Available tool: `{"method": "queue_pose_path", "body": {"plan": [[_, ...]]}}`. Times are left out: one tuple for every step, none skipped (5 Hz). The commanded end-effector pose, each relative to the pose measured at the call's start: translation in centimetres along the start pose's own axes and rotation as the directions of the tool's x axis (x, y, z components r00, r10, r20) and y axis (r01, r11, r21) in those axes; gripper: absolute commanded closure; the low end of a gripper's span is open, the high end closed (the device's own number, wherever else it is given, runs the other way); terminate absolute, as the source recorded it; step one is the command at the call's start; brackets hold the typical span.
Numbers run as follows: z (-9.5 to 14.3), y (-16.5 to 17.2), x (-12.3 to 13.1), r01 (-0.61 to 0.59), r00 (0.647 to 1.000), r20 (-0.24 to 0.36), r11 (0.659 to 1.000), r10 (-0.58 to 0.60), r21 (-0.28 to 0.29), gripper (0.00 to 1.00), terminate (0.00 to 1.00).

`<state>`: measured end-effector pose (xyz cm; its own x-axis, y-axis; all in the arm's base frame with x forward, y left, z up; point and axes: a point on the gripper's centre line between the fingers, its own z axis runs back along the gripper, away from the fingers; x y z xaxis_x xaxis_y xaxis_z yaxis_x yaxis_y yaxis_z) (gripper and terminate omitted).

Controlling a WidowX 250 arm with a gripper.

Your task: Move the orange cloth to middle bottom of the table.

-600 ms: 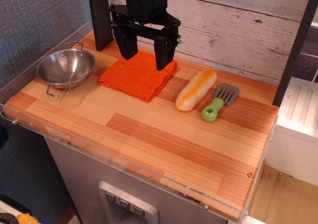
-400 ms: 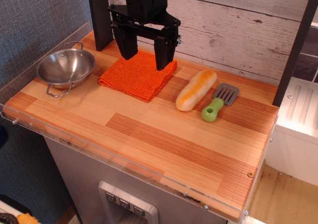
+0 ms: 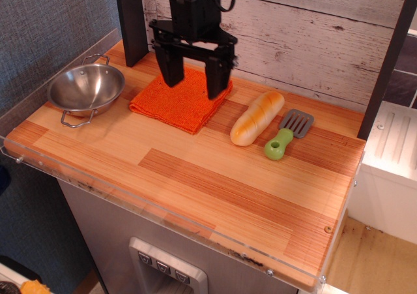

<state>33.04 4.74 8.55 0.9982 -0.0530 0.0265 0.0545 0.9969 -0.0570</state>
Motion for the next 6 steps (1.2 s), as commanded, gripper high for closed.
{"method": "queue_pose_path", "body": {"plan": [[0.1, 3.3, 4.0, -0.005, 0.999, 0.039, 0.999, 0.004, 0.037, 0.00, 0.00], [-1.6, 3.7, 4.9, 0.015, 1.000, 0.015, 0.998, -0.016, 0.062, 0.00, 0.00], [-3.5, 4.4, 4.7, 0.035, 0.999, -0.012, 0.997, -0.034, 0.072, 0.00, 0.00], [-4.3, 5.1, 4.1, 0.071, 0.997, -0.046, 0.993, -0.067, 0.091, 0.00, 0.00], [-5.8, 5.0, 3.5, 0.116, 0.991, -0.083, 0.990, -0.109, 0.086, 0.00, 0.00], [-7.1, 4.2, 3.0, 0.131, 0.988, -0.092, 0.990, -0.126, 0.058, 0.00, 0.00]]}}
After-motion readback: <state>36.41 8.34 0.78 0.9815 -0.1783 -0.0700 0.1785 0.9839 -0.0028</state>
